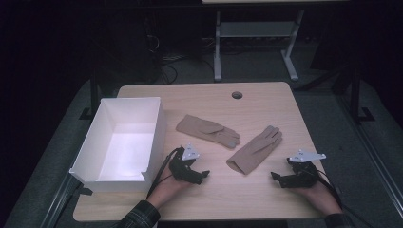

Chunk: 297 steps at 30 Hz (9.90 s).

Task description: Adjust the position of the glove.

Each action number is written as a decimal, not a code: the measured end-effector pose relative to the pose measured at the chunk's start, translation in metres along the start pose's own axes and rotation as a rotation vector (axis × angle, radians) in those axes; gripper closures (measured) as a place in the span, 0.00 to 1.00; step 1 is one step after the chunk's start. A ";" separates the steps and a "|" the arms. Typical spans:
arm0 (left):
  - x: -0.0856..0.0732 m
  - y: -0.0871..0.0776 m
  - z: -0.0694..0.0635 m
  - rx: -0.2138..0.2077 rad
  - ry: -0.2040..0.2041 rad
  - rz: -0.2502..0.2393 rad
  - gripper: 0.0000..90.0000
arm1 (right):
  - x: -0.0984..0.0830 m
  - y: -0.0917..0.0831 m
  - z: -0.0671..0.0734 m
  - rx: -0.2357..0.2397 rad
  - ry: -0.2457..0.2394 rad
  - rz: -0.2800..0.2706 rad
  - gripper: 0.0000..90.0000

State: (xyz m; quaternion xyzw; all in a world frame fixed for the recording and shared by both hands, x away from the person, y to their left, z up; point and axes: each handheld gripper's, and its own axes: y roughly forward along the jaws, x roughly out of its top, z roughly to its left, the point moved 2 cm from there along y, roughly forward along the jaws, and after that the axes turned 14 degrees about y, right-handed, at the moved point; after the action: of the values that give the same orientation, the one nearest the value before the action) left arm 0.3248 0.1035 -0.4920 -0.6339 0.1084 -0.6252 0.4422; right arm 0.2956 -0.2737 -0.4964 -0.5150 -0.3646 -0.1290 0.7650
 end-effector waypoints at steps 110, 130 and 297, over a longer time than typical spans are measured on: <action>0.000 0.000 -0.002 -0.012 0.009 -0.009 0.14 | 0.051 0.054 0.085 0.260 -0.157 0.154 1.00; 0.000 0.000 -0.003 -0.013 -0.001 -0.015 0.14 | 0.017 0.008 0.052 0.220 -0.120 0.168 1.00; 0.070 0.043 0.094 0.019 -0.098 -0.003 0.99 | 0.042 0.027 -0.055 -0.171 0.173 -0.060 0.20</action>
State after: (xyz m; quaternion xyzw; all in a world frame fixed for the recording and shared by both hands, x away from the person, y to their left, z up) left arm 0.4400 0.0702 -0.4571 -0.6595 0.0798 -0.5951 0.4523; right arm 0.3641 -0.3033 -0.4968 -0.5541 -0.3002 -0.2263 0.7427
